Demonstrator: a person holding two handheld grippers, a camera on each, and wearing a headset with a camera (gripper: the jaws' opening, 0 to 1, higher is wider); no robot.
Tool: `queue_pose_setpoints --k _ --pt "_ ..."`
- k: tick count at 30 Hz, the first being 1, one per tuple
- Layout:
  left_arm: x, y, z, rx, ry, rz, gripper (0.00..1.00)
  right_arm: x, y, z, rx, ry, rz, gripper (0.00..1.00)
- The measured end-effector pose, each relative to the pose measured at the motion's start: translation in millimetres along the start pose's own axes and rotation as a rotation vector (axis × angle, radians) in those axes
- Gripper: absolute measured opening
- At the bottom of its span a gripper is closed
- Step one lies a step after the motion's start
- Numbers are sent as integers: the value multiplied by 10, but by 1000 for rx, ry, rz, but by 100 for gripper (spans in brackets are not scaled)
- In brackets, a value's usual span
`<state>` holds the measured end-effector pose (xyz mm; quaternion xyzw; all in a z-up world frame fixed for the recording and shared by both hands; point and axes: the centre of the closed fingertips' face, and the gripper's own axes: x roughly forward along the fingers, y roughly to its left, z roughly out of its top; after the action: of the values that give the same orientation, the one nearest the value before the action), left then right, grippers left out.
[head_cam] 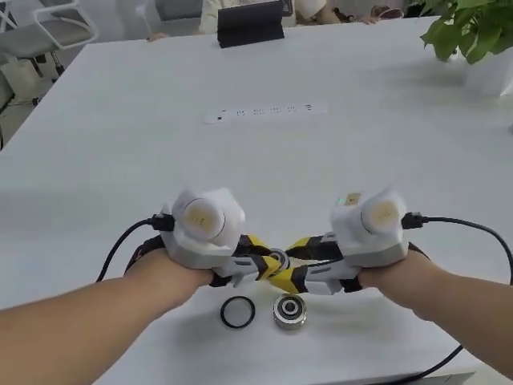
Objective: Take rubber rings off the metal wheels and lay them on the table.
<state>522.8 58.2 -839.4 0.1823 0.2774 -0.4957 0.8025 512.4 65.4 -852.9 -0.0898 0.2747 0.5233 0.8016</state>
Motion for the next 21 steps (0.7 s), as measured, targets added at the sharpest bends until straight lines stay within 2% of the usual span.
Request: queue_pose_setpoints --k 8,21 --pt "-3 -3 1 -3 0 4 7 6 -39 4 2 -2 -24 26" --pt "-3 -3 1 -6 1 10 7 -59 -31 -44 9 0 -35 19"
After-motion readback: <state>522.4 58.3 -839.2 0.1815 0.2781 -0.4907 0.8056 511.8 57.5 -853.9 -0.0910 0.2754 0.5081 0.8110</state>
